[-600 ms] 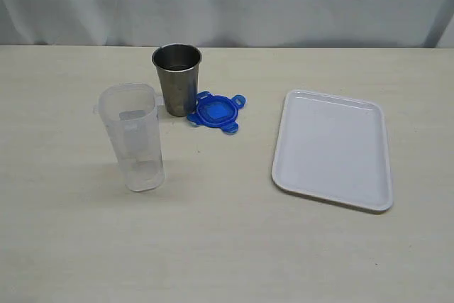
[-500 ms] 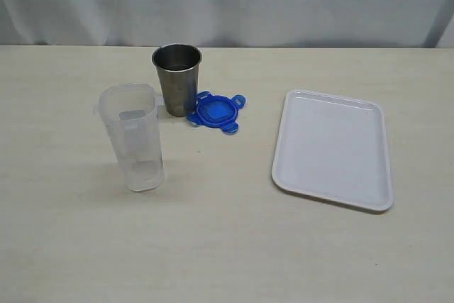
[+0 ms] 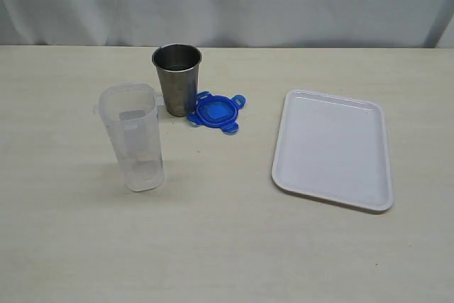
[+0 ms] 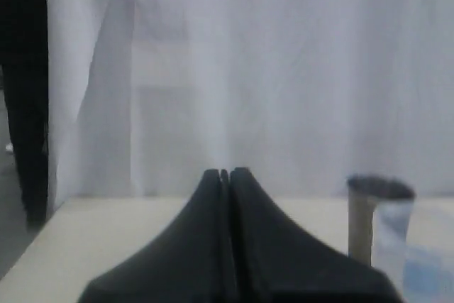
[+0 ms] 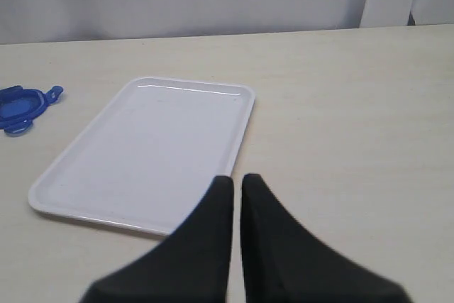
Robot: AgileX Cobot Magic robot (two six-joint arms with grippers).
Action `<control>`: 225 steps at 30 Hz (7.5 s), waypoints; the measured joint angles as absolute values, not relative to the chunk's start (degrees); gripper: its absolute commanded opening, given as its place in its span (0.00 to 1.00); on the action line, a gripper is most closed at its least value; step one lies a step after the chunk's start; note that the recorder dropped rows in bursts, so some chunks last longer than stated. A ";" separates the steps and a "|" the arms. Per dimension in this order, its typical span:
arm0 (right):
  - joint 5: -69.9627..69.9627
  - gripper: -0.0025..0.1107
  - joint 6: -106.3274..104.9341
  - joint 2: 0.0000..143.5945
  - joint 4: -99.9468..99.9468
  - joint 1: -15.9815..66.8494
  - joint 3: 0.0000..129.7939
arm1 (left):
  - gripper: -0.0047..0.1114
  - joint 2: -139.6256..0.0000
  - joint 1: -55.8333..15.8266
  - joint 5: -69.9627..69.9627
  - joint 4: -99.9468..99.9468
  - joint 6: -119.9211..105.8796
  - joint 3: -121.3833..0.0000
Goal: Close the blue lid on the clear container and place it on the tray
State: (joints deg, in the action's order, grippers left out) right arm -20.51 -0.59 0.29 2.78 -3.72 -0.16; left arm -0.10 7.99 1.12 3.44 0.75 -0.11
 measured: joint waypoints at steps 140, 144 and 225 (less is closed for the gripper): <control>-20.51 0.06 -0.59 0.29 2.78 -3.72 -0.16 | 0.04 -120.42 4.77 67.91 -54.74 11.71 -37.03; -20.51 0.06 -0.59 0.29 2.78 -3.72 -0.16 | 0.04 -120.42 4.65 68.22 -56.57 11.94 -37.03; -20.51 0.06 -0.59 0.29 2.78 -3.72 -0.16 | 0.59 -126.41 -16.65 59.78 -62.64 20.89 -56.47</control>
